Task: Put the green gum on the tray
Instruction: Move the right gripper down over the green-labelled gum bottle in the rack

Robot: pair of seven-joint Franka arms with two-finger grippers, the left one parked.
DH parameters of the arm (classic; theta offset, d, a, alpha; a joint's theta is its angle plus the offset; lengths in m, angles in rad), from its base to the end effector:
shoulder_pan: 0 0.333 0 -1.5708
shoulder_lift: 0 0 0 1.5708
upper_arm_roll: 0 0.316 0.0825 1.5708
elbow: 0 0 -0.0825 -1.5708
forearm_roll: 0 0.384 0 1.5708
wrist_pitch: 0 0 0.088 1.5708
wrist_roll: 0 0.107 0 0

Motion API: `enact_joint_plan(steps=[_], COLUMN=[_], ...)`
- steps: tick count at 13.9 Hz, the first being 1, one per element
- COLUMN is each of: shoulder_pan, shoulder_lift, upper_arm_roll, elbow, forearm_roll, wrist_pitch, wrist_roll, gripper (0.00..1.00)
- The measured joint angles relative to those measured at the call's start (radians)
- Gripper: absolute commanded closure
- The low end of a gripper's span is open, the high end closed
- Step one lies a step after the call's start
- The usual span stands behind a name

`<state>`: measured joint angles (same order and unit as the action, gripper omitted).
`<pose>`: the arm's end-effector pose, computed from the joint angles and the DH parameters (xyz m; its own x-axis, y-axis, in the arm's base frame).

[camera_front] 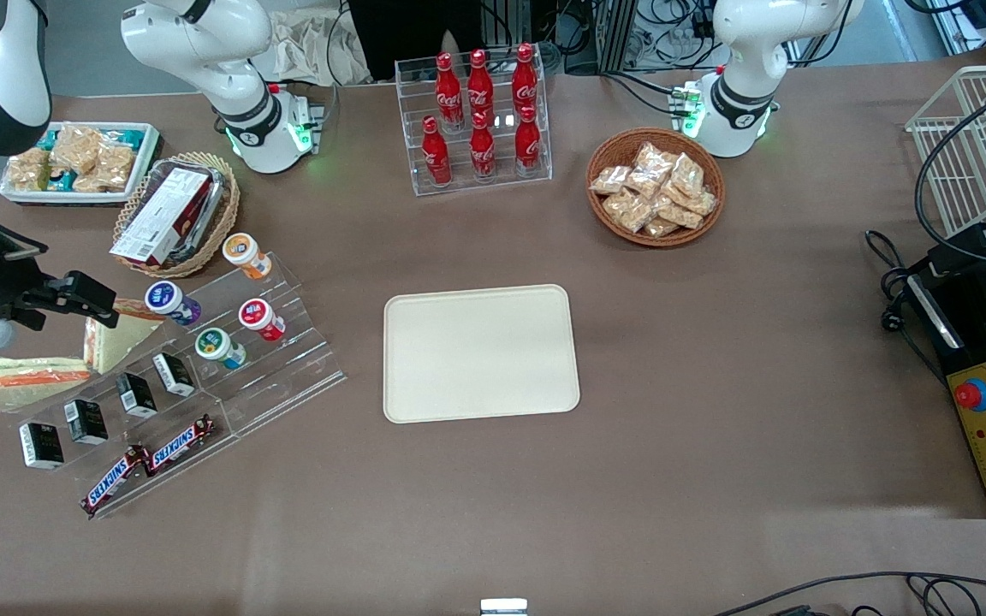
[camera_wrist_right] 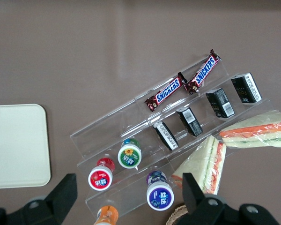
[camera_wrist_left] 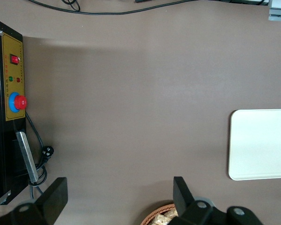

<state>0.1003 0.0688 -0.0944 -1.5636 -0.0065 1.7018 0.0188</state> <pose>0.5875 0.0047 0.6008 0.9975 -0.0114 0.0699 -0.0122 -0.9999 0.0116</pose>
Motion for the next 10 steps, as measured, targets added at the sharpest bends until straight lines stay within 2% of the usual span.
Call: enact_joint_plan(steps=[10], shoulder_pan=[0.000], shoulder_lift=[0.012], upper_arm_roll=[0.000], elbow=[-0.035], forearm_roll=[-0.001], wrist_pitch=[-0.017], wrist_roll=[-0.009], gripper=[0.00])
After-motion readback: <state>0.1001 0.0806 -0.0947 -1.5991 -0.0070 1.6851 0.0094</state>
